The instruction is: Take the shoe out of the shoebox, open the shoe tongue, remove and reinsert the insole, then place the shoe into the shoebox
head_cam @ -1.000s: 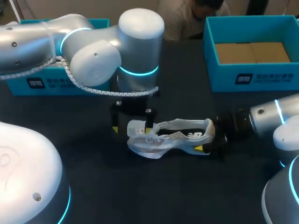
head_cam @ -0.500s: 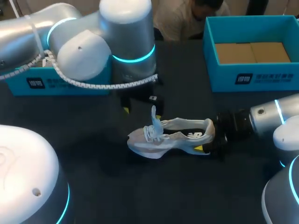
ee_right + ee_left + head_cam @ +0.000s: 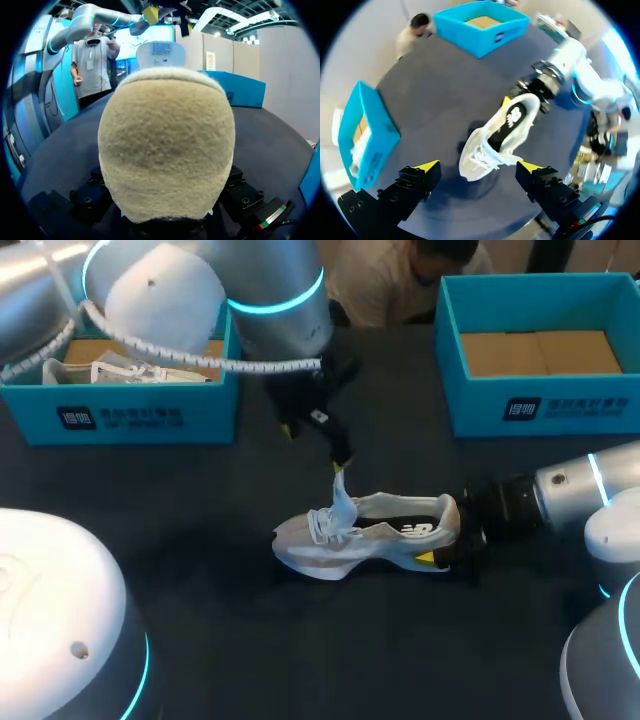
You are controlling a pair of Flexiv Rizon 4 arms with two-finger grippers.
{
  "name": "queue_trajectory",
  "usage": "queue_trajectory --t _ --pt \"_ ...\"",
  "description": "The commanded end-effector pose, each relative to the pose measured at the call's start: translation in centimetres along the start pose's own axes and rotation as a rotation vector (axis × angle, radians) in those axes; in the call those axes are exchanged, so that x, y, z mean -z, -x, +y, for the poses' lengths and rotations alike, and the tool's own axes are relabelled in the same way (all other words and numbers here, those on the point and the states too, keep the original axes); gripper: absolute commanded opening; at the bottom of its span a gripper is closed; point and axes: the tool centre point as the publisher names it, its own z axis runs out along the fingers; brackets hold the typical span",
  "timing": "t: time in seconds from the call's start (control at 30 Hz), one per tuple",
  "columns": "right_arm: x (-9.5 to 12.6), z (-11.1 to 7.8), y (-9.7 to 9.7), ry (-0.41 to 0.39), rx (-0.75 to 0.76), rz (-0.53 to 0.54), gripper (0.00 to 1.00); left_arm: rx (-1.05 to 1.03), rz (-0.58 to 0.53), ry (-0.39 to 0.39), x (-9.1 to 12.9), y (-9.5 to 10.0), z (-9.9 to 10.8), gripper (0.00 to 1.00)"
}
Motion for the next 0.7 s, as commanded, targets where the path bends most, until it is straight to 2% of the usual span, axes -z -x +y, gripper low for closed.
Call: queue_trajectory --t 0.03,0.13,0.23,0.27,0.33,0.53,0.7 --pt "-0.1 0.0 -0.1 -0.002 0.000 -0.002 0.00 -0.755 0.049 0.081 1.2 -0.7 -1.3 1.00" --pt "-0.1 0.0 -0.1 -0.002 0.000 -0.002 0.00 -0.882 0.033 0.080 1.3 -1.7 -2.0 1.00" --pt "-0.1 0.0 -0.1 -0.002 0.000 -0.002 0.00 -0.968 0.080 0.076 1.4 -2.6 -2.7 1.00" --pt "-0.1 0.0 -0.1 -0.002 0.000 -0.002 0.00 -0.999 0.087 0.071 1.3 -2.9 -2.9 0.62" --pt "-0.1 0.0 -0.1 -0.002 0.000 -0.002 0.00 -1.051 0.091 0.059 1.0 -3.6 -3.1 0.00" --pt "-0.1 0.0 -0.1 -0.002 0.000 -0.002 0.00 -1.187 0.131 0.012 0.1 -5.5 -3.6 0.00" --pt "-0.1 0.0 -0.1 -0.002 0.000 -0.002 0.00 -1.251 0.191 0.015 -1.7 -6.9 -3.8 0.00"
